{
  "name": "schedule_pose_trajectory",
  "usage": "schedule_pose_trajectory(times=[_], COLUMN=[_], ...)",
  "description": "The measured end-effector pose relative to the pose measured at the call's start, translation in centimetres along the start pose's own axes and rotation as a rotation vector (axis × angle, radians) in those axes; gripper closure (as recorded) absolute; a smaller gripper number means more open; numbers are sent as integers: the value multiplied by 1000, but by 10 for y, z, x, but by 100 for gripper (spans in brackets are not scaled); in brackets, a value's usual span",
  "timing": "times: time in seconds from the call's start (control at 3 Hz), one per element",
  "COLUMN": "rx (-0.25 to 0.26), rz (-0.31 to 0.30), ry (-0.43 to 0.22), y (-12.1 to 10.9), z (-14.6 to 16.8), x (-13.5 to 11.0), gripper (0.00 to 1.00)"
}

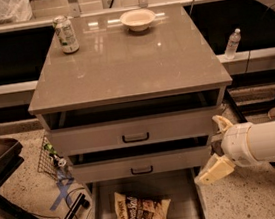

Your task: Pick brown chip bag from bottom drawer and place on counter

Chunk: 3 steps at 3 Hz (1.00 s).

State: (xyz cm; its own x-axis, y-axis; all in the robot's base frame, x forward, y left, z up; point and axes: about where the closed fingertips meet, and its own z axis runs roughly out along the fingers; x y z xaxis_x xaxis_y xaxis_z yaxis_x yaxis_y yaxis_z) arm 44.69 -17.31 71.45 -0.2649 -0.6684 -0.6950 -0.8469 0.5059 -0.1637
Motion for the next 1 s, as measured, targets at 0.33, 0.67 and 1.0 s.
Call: schedule_pose_trajectory(times=[0.33, 0.67, 1.0], rx=[77, 77, 85], rz=[1, 1, 32], ry=[-15, -15, -55], y=[-21, -21, -16], z=[5, 5, 36], x=[0, 0, 20], gripper=[0, 0, 0])
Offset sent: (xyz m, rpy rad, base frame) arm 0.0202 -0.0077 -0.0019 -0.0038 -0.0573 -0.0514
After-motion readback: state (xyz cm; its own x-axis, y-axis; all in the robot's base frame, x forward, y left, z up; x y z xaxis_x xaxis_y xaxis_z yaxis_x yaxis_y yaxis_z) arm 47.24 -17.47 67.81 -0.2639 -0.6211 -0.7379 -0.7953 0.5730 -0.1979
